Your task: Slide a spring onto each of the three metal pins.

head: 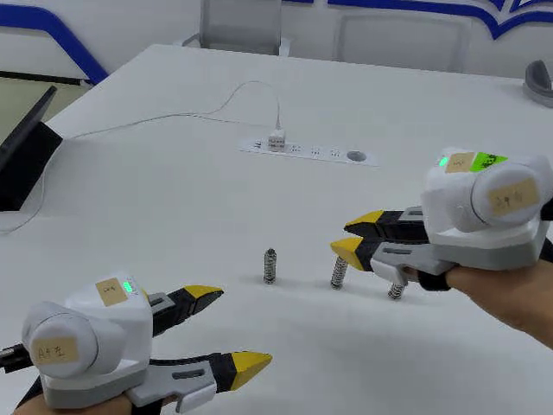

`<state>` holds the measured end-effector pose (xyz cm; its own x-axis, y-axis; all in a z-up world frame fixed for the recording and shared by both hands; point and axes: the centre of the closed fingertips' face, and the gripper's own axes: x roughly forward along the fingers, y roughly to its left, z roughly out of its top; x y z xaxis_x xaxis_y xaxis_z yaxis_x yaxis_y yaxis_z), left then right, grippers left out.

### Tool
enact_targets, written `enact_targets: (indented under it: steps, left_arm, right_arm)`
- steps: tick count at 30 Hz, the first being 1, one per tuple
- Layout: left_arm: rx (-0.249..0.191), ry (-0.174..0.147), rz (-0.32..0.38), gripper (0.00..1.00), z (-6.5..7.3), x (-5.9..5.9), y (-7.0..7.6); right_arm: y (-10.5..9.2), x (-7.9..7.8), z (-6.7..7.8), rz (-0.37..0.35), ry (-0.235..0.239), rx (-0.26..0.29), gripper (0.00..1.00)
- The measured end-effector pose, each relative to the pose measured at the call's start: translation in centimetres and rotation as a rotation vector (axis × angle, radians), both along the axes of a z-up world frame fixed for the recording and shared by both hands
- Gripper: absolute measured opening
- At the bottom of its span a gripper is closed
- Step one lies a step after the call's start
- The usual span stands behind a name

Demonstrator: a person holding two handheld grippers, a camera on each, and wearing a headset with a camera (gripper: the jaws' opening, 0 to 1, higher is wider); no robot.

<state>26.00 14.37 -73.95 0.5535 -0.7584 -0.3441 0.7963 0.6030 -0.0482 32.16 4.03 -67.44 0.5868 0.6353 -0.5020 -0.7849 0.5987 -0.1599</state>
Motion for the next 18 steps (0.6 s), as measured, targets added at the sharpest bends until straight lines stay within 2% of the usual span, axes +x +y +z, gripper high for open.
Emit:
enact_targets:
  steps: [10,18]
  left_arm:
    - [0.002,-0.009,0.003,0.62,0.3,0.2,0.1]
    - [0.0,-0.015,0.004,0.63,0.5,0.3,0.1]
  right_arm:
    - [-4.2,-0.3,-0.6,-0.084,0.002,0.006,0.18]
    - [-6.0,-1.0,-1.7,-0.111,0.014,0.003,0.18]
